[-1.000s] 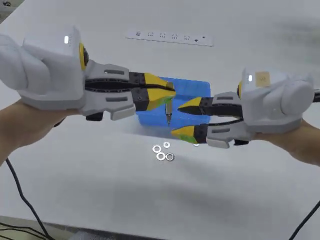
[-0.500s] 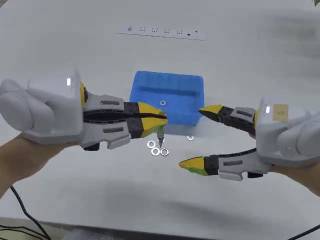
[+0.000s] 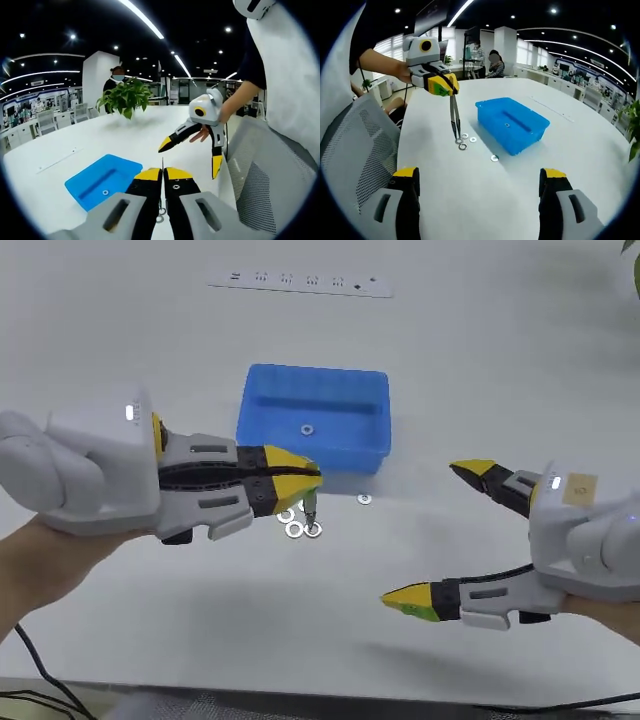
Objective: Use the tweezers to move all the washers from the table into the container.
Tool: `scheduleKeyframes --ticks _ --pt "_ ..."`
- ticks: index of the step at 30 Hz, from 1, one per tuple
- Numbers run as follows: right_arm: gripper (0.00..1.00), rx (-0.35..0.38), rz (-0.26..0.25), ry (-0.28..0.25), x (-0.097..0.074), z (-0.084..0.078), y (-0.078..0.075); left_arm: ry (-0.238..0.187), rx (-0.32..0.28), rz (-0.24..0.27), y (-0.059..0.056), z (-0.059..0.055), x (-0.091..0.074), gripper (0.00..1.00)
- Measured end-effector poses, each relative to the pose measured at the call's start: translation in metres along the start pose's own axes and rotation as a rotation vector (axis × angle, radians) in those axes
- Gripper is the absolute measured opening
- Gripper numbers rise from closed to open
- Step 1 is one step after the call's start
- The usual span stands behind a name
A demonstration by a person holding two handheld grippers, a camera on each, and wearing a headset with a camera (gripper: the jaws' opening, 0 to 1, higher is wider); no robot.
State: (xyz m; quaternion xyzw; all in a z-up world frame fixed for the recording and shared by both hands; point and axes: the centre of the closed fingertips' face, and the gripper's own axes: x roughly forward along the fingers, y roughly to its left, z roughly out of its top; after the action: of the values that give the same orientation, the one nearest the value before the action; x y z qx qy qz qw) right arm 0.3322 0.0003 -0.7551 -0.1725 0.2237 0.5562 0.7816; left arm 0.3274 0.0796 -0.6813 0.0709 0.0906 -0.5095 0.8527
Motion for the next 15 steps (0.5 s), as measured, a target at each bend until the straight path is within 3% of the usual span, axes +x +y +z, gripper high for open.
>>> scheduleKeyframes --ticks 15 --pt "1.00 0.051 0.063 -0.001 0.008 -0.005 0.018 0.004 -0.035 -0.013 -0.001 -0.016 0.007 0.05"
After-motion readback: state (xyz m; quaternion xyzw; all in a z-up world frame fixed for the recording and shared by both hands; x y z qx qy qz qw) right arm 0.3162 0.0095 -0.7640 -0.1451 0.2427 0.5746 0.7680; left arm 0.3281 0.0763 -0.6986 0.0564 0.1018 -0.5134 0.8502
